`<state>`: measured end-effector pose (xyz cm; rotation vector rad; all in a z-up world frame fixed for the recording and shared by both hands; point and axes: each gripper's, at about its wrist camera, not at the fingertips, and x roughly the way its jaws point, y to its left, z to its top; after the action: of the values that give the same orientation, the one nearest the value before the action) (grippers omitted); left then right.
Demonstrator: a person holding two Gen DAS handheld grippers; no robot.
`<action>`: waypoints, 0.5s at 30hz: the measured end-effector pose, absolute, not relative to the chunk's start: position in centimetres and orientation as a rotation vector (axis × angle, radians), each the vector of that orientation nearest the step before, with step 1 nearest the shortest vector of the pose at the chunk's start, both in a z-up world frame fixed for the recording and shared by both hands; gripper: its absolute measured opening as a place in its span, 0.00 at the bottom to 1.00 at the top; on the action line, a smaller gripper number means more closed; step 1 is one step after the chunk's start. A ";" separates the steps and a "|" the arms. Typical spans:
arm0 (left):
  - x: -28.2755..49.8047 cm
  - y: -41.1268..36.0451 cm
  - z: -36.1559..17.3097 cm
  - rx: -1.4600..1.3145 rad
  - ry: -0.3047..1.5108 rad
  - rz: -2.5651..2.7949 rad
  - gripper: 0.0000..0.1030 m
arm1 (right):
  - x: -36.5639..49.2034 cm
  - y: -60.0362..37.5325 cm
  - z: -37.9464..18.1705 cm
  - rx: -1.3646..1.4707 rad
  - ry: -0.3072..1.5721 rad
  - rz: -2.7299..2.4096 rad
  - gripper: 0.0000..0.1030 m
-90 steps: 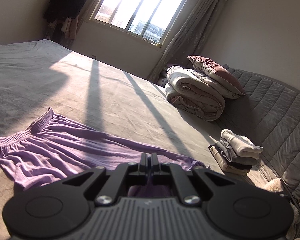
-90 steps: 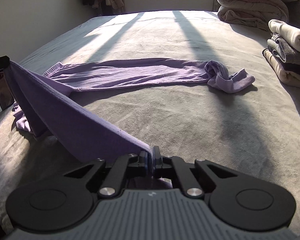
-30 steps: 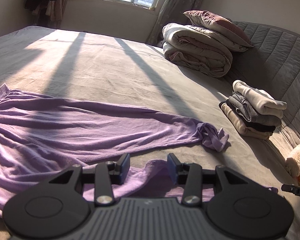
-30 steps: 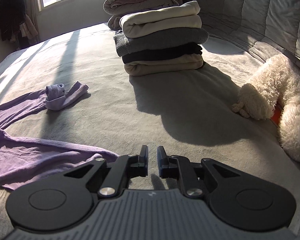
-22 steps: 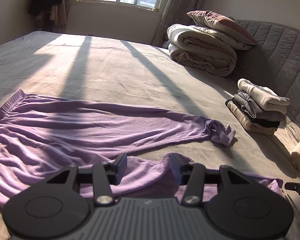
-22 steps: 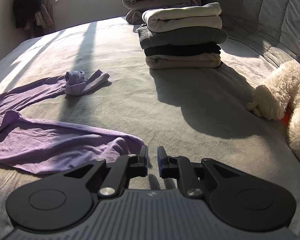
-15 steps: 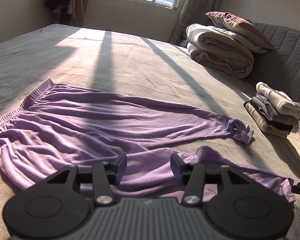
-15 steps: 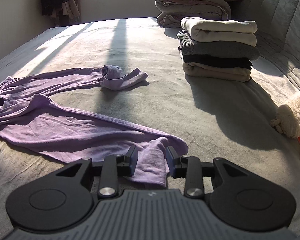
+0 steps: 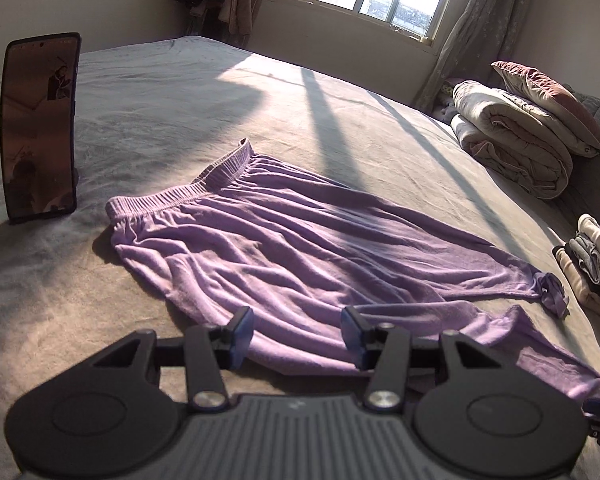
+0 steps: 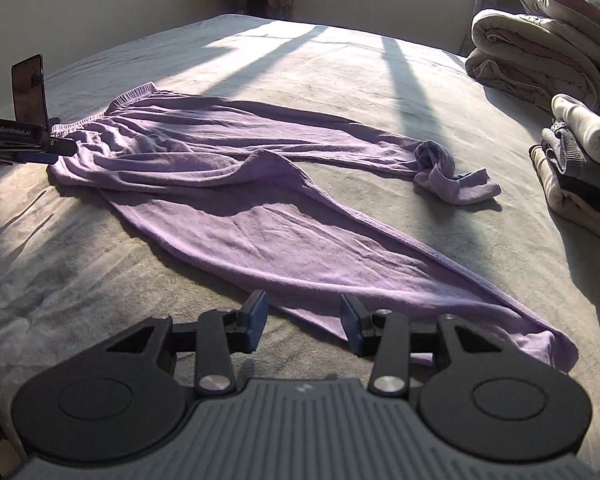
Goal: Fold clothes
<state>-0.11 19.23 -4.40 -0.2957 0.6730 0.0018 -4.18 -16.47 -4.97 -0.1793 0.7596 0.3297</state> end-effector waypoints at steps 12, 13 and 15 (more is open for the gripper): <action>0.7 27.1 -6.5 -0.485 0.657 0.134 0.43 | -3.5 -7.8 -6.1 -0.279 0.724 0.569 0.39; 0.9 27.5 -6.6 -0.511 0.649 0.131 0.43 | -3.4 -7.2 -6.3 -0.289 0.721 0.580 0.38; 1.3 28.2 -7.0 -0.549 0.635 0.134 0.36 | -3.1 -6.7 -6.7 -0.301 0.709 0.584 0.37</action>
<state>1.30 28.17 -6.97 -0.5490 0.6350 0.1339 -3.10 -6.72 -6.74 -0.3014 0.7086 0.5838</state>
